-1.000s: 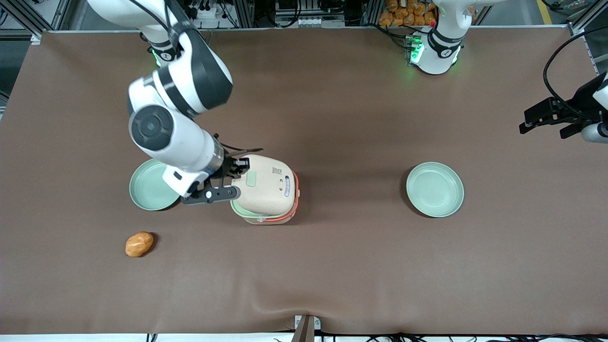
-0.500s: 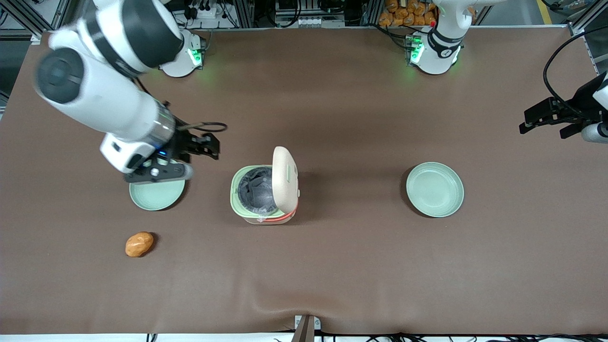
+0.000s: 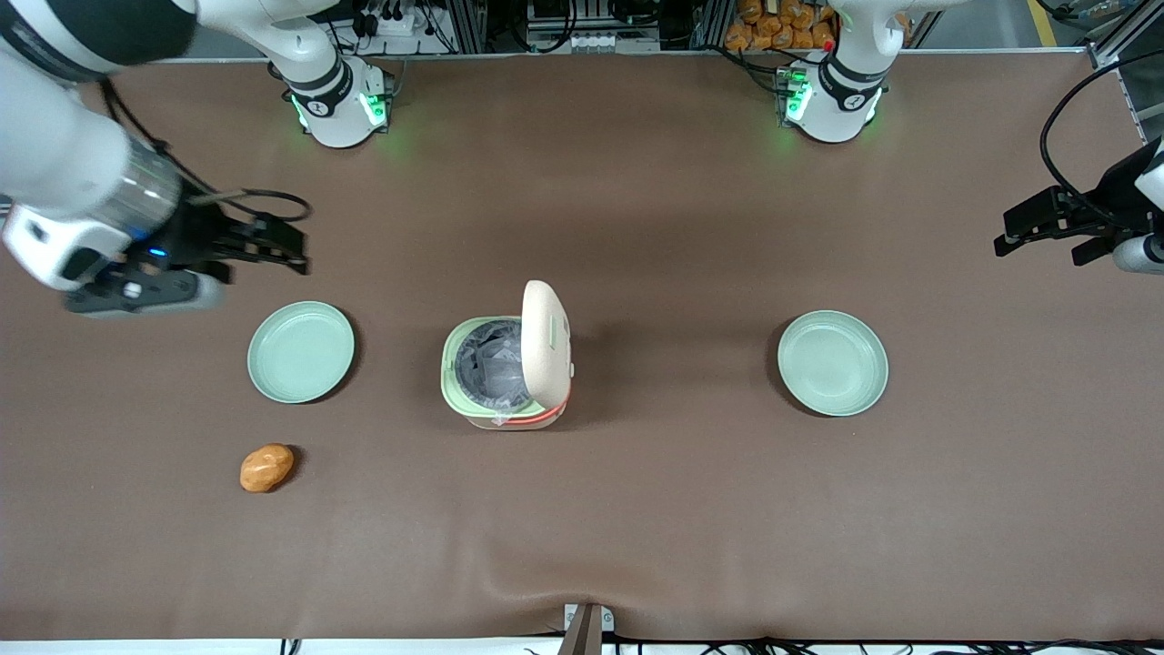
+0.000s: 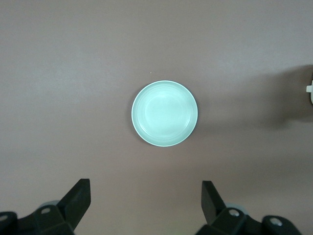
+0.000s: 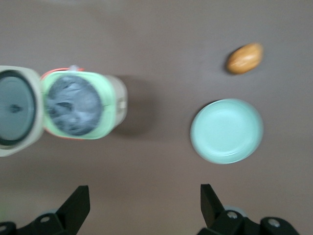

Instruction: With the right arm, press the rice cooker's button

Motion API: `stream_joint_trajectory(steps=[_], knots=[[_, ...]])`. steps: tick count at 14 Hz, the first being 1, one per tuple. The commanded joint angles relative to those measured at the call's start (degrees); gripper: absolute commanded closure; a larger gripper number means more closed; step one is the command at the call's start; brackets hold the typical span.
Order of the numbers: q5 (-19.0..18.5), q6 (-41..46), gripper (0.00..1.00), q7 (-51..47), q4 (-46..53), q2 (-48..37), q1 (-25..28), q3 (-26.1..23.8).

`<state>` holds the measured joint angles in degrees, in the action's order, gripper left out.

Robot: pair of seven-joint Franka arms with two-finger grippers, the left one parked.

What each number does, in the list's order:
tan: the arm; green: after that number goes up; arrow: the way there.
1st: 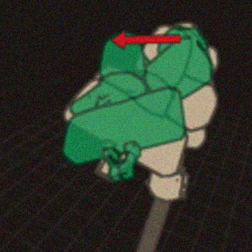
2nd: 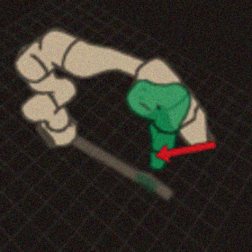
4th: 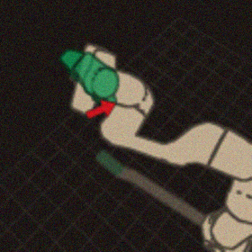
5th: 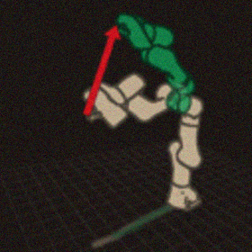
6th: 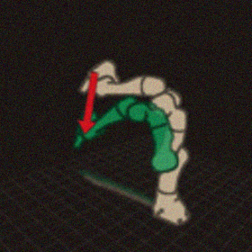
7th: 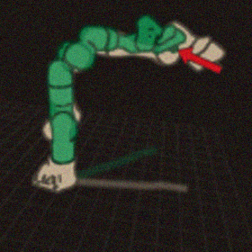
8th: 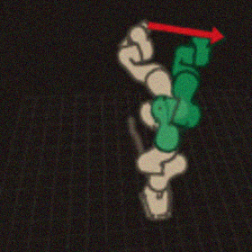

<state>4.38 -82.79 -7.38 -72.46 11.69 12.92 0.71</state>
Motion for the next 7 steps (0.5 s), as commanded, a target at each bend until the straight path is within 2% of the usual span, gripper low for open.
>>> stream_joint_trajectory(steps=[1,5,7], knots=[[-2.09,2.44,0.0,4.2,-1.28,-3.25,-5.25,-1.59],[-2.36,7.53,0.0,8.05,-4.71,-5.8,-11.67,-1.41],[-2.44,8.87,0.0,10.36,-5.32,-6.24,-13.09,-1.24]])
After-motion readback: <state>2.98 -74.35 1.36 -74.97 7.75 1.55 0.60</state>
